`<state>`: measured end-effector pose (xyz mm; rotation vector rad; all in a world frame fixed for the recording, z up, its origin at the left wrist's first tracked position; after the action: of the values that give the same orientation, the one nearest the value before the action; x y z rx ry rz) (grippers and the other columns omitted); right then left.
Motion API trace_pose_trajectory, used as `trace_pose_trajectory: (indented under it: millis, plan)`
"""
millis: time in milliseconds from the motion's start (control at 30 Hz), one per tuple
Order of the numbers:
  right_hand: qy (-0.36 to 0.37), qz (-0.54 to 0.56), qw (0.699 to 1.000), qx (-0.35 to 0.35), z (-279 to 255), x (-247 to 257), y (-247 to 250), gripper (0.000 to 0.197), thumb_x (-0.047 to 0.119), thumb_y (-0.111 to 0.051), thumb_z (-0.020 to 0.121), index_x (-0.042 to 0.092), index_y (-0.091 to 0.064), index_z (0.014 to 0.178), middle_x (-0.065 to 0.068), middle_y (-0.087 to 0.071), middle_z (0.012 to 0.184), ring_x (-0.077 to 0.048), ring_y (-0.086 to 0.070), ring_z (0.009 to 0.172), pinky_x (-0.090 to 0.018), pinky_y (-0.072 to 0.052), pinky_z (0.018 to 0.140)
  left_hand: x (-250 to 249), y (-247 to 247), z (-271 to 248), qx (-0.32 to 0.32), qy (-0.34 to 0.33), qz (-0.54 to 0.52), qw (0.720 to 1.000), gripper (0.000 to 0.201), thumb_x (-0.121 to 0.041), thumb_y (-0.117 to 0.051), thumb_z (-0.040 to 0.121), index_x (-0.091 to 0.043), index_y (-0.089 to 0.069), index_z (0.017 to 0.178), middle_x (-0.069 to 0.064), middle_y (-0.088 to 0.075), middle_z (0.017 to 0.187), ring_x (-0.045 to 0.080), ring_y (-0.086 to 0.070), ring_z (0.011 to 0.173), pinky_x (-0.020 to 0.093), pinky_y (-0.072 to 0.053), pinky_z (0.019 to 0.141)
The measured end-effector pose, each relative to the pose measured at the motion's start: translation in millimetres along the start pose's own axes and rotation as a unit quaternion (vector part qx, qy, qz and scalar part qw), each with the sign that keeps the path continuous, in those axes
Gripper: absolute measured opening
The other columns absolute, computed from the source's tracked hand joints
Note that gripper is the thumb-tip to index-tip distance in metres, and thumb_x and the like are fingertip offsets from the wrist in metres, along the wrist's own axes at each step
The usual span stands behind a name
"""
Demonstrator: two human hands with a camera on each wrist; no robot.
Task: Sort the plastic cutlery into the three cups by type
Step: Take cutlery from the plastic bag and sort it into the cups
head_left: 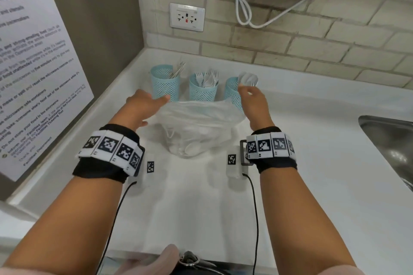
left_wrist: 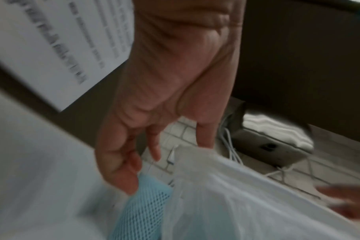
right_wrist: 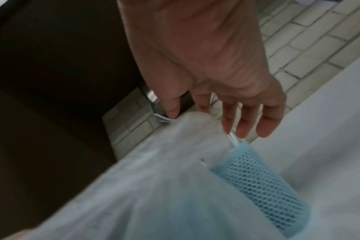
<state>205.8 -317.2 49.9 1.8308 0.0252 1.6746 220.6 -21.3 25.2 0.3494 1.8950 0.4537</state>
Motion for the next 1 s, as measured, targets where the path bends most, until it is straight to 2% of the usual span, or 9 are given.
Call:
trace_pose_trajectory:
  millis: [167,267,367,467,600,800,900,967,1000]
  plan:
    - [0.097,-0.256,0.948,0.161,-21,18,-53,0.059,0.044,-0.063,0.085,0.013,-0.051,0.133,-0.007,-0.054,0.135,-0.025,-0.049,0.125,-0.035,-0.039,0.102,-9,-26,-10,0.042,-0.021,0.151,0.987,0.051,-0.047,-0.061,0.086,-0.003,-0.038,0.099,0.012,-0.067,0.07,0.026,-0.068,0.07,0.039,-0.055,0.087]
    - [0.132,-0.241,0.953,0.128,-26,22,-62,0.015,0.025,-0.064,0.085,0.01,-0.069,0.084,-0.009,-0.064,0.084,-0.026,-0.059,0.088,-0.027,-0.042,0.073,-16,-26,-6,0.006,-0.059,0.149,0.987,0.037,-0.031,-0.064,0.088,-0.001,-0.043,0.081,0.005,-0.065,0.054,0.019,-0.068,0.064,0.027,-0.054,0.07]
    - [0.08,-0.147,0.972,0.166,-24,16,-53,0.042,0.018,-0.068,0.083,0.019,-0.06,0.042,0.003,-0.055,0.055,-0.013,-0.051,0.058,-0.024,-0.037,0.059,-21,-21,-4,0.007,-0.099,-0.028,0.995,0.011,-0.008,-0.059,0.09,-0.003,-0.055,0.081,0.016,-0.065,0.089,0.021,-0.066,0.07,0.023,-0.056,0.061]
    - [-0.007,0.027,0.972,0.233,-23,3,-36,0.013,0.014,-0.07,0.083,0.01,-0.069,0.07,0.002,-0.067,0.057,-0.005,-0.059,0.05,-0.019,-0.046,0.056,-10,-14,-2,0.034,-0.059,-0.22,0.973,0.007,-0.002,-0.059,0.09,-0.001,-0.058,0.083,0.011,-0.068,0.078,0.005,-0.066,0.052,0.014,-0.056,0.056]
    - [-0.123,0.244,0.93,0.248,-16,-12,-30,0.017,0.005,-0.049,0.095,0.002,-0.057,0.08,-0.003,-0.068,0.055,-0.004,-0.062,0.047,-0.012,-0.051,0.046,8,-31,3,0.115,0.029,-0.372,0.921,0.012,-0.008,-0.05,0.095,-0.003,-0.058,0.087,0.003,-0.071,0.063,0.007,-0.068,0.054,0.02,-0.058,0.056]
    - [-0.268,0.431,0.832,0.224,-27,-50,-38,0.006,-0.002,-0.058,0.087,-0.001,-0.06,0.093,-0.009,-0.069,0.063,-0.01,-0.066,0.047,-0.02,-0.051,0.039,34,-44,4,0.171,0.112,-0.481,0.852,0.018,-0.013,-0.043,0.098,-0.01,-0.059,0.089,0.0,-0.073,0.074,0.012,-0.067,0.075,0.035,-0.041,0.1]
    - [-0.315,0.481,0.795,0.193,-13,-86,-49,0.017,-0.008,-0.074,0.071,-0.001,-0.066,0.084,-0.007,-0.063,0.057,-0.005,-0.065,0.053,-0.015,-0.052,0.045,44,-45,9,0.169,0.147,-0.542,0.81,0.022,-0.006,-0.037,0.098,-0.007,-0.056,0.087,-0.002,-0.06,0.051,0.007,-0.06,0.043,0.022,-0.053,0.071]
    - [-0.32,0.491,0.781,0.217,-7,-101,-64,0.028,-0.01,-0.085,0.047,0.0,-0.07,0.068,-0.001,-0.057,0.051,0.006,-0.062,0.067,-0.006,-0.049,0.066,49,-54,12,0.167,0.18,-0.58,0.777,0.02,-0.004,-0.035,0.098,-0.005,-0.052,0.087,-0.004,-0.044,0.042,0.006,-0.044,0.031,0.016,-0.046,0.043]
    - [-0.322,0.491,0.776,0.231,-10,-99,-69,0.029,-0.008,-0.087,0.046,0.003,-0.068,0.065,0.001,-0.054,0.048,0.004,-0.059,0.058,-0.009,-0.046,0.06,51,-57,13,0.166,0.187,-0.577,0.778,0.018,-0.007,-0.037,0.098,-0.006,-0.051,0.086,-0.004,-0.04,0.04,0.006,-0.039,0.029,0.012,-0.041,0.039]
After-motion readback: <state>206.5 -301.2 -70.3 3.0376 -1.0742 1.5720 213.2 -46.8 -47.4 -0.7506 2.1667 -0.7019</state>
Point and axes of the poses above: each hand's wrist, its own z-axis towards the middle knuckle, its own y-axis out of the back of the hand, x = y × z, the point moved 9 cm from there along z, towards the middle knuckle
